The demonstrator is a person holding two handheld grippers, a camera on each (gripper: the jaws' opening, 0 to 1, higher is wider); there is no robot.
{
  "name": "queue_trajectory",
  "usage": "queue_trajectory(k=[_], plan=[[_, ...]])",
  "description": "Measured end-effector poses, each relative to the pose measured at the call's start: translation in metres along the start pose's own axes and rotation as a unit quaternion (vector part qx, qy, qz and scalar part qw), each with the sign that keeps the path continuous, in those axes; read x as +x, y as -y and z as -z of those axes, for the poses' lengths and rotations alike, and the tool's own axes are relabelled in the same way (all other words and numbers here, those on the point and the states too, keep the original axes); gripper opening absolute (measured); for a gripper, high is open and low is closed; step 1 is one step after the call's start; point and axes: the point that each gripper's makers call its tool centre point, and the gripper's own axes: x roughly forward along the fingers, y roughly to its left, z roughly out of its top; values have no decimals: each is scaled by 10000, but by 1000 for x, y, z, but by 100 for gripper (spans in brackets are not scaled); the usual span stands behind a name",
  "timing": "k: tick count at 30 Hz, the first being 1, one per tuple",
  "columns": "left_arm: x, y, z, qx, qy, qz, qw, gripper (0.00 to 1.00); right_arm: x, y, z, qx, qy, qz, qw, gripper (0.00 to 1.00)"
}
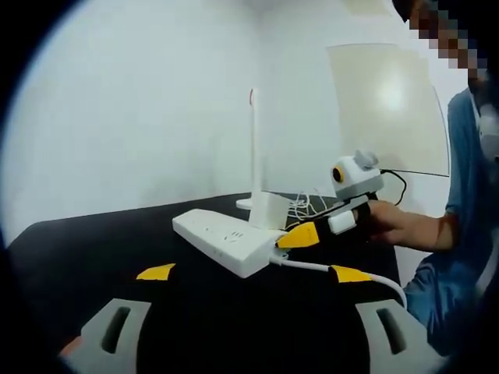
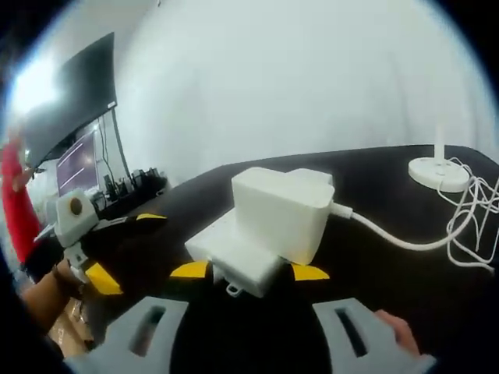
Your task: Insert the desk lamp plug into the socket, turn on the power strip switch, turn on the lamp switch, then turn off the lamp switch, turn off the power strip switch, and remove the plug from the socket.
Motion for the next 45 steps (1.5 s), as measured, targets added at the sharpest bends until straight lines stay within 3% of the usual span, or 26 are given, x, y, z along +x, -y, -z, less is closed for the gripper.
queue_trajectory(k=[3,18,34,37,39,41,45], plan=[[-1,-2,1,3,-11,-4,10000,74,0,-2,4,-373,-30,55,9993,31],[-3,-3,0,1,3,-23,10000,73,-4,-2,4,-379,-95,-27,9992,32],[-2,-4,1,18,-26,-66,10000,72,-3,3,7,-393,-380,-643,9964,32],[-1,-3,2,25,-43,-86,10000,71,-4,2,10,-680,-517,-825,9929,31],[-2,-5,2,31,-53,-114,9999,71,-8,-1,9,-732,-508,-1111,9898,31],[-2,-7,2,26,-50,-132,9999,71,-18,-5,4,-427,-381,-1380,9888,31],[-2,-7,2,18,-38,-163,9999,71,-31,8,2,-619,-511,-1351,9876,31]])
